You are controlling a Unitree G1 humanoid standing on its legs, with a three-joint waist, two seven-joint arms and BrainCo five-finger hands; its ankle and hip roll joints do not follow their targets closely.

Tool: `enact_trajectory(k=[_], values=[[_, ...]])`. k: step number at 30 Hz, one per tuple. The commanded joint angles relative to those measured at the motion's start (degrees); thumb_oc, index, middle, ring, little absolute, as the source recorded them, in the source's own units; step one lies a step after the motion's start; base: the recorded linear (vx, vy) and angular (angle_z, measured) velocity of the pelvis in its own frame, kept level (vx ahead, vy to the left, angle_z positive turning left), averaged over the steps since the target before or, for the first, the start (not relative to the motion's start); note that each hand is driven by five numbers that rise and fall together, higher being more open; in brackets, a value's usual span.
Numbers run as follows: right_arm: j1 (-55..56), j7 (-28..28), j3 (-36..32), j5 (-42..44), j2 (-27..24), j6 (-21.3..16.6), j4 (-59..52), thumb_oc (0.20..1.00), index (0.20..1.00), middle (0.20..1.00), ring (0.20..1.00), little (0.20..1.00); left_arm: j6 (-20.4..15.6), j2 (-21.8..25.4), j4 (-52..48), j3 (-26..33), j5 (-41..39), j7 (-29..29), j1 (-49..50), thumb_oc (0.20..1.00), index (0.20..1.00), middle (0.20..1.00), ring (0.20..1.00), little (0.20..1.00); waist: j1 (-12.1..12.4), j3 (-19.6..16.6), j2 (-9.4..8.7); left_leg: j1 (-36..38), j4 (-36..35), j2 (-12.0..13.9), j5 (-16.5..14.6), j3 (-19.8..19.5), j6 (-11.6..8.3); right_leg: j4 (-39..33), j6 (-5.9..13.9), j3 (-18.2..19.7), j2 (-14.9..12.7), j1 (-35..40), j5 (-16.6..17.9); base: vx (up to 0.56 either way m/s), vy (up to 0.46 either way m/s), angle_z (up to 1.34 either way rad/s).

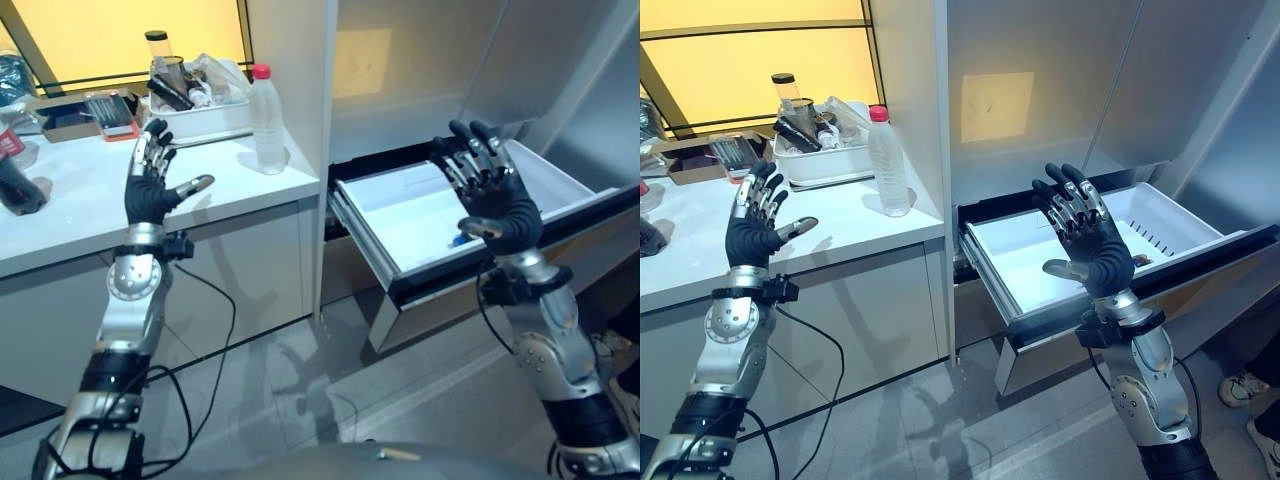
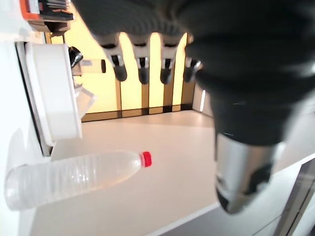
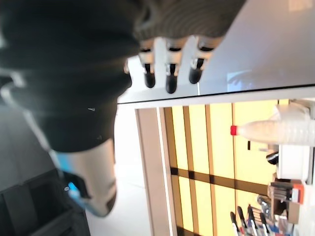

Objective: Take the drinks into the refrigerator

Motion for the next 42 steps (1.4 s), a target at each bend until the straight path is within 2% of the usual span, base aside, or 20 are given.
enact_trajectory(k=[1,13,25,38,42], values=[[-2.1,0.8,-2.3,0.2,-1.3,-1.7,-6.0,1.0,1.0,1.0,1.0,1.0,-1.9,3.9,4.1,-0.4,-2.0,0.7,-7.6,1.0,1.0,1.0,1.0,1.0,-0.5,0.4,-0.63,-0.5,3.6,-2.3,-5.9,-1.9,3.42,9.4,1.18,-0.3,0.1,-2.5,-7.2,-0.01,-0.007,-0.18],[-1.1,1.5,-2.5,-0.6,-1.9,-2.0,-7.4,1.0,1.0,1.0,1.0,1.0,-2.1,6.4,7.4,-1.1,0.3,2.0,-11.3,1.0,1.0,1.0,1.0,1.0,-1.7,2.2,-1.12,-1.1,3.7,-2.1,-5.9,0.1,3.47,9.5,1.56,1.9,0.7,-4.3,-6.7,0.0,-0.001,-0.14],[-1.7,2.2,-3.7,-0.5,-3.0,-2.4,-9.0,1.0,1.0,1.0,1.0,1.0,-2.8,9.6,7.8,1.0,3.6,3.3,-10.5,1.0,1.0,1.0,1.0,1.0,-3.2,7.0,-1.45,-5.0,7.1,-1.6,-6.9,3.0,3.96,14.3,1.72,5.8,2.1,-11.3,-6.7,-0.02,0.002,-0.23],[-1.2,4.5,-6.1,1.4,-4.6,-2.1,-11.0,1.0,1.0,1.0,1.0,1.0,-3.5,9.6,7.3,1.6,3.5,1.8,-10.4,1.0,1.0,1.0,1.0,1.0,-4.4,9.1,-1.89,-6.8,9.0,-0.3,-7.5,3.9,3.03,15.8,0.66,6.7,3.6,-14.0,-7.8,0.02,-0.047,-0.08],[-1.1,5.2,-6.4,2.2,-4.8,-1.9,-11.3,1.0,1.0,1.0,1.0,1.0,-4.0,8.6,7.8,2.6,0.1,0.7,-10.1,1.0,1.0,1.0,1.0,1.0,-4.7,9.1,-2.24,-6.9,10.4,0.3,-8.3,5.0,2.74,16.1,0.26,7.7,4.3,-14.4,-7.9,0.04,-0.059,-0.19]])
